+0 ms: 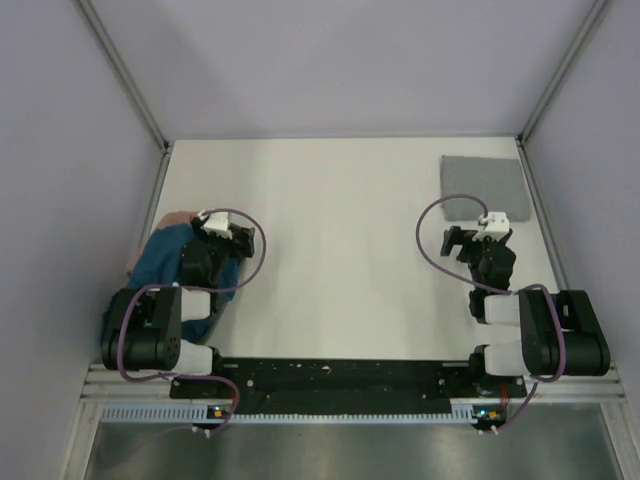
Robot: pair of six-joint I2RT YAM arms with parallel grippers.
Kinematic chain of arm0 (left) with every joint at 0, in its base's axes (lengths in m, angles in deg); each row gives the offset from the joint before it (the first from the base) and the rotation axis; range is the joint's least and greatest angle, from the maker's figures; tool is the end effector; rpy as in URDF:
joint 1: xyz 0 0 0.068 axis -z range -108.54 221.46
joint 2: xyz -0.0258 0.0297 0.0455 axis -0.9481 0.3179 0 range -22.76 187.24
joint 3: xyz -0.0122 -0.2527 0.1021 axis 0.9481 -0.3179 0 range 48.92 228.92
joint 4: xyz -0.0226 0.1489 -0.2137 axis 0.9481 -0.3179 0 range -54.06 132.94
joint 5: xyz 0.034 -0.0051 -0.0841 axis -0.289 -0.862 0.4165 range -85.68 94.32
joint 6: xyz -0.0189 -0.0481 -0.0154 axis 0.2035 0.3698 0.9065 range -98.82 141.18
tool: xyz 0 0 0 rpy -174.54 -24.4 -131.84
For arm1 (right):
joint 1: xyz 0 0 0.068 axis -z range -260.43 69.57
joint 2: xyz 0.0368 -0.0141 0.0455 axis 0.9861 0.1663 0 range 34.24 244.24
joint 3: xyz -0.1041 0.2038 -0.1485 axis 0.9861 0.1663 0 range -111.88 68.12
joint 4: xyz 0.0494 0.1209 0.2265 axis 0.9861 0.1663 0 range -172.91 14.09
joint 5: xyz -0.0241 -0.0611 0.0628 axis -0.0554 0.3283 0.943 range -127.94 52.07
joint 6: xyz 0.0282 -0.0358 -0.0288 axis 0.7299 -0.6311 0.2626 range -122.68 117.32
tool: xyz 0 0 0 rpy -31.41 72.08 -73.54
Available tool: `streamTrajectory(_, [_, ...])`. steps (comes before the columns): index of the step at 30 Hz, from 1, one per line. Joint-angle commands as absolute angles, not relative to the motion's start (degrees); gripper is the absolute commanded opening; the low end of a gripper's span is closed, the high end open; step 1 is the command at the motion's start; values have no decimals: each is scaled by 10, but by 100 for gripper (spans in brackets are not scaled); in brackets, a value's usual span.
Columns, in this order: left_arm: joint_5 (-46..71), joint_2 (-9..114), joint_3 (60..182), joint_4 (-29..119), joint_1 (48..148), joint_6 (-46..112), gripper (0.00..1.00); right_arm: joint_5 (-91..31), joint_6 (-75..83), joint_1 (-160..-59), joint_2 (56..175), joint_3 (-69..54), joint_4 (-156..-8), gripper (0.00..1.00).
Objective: Fold and stack the t-shirts
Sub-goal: Grab crumpled tshirt from bin with the left arm
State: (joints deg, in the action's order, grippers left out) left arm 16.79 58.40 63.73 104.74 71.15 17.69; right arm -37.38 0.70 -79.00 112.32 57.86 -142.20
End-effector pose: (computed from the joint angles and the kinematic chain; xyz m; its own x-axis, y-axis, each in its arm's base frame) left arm 0.2410 -0.0064 0.1654 -0.0663 0.0591 -0.9961 0.2144 0.9758 0.0436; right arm 0.2218 -0.0052 0.1513 -0.1472 0.0627 -0.9871 0.0240 0.9979 0.0598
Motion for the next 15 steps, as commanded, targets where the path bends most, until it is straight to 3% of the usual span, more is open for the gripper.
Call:
streamTrajectory(1, [209,551,660,1003,712,162,99,-367,2,-784,1124,564,-1452,99])
streamTrajectory(3, [262,521,722,888,701,163,99,-368,3,-785,1124,563,-1452,99])
streamTrajectory(6, [368,498,902,543,701,67,95,-377,8,-785,1119,563,-1450,99])
streamTrajectory(8, [372,491,1021,344,701,30,92,-394,14,-785,1101,557,-1428,99])
streamTrajectory(11, [258,478,1162,99,700,-50,94,-382,6,-785,1045,519,-1302,99])
streamTrajectory(15, [19,461,1157,-12,673,-163,99,-309,49,-786,987,405,-1075,99])
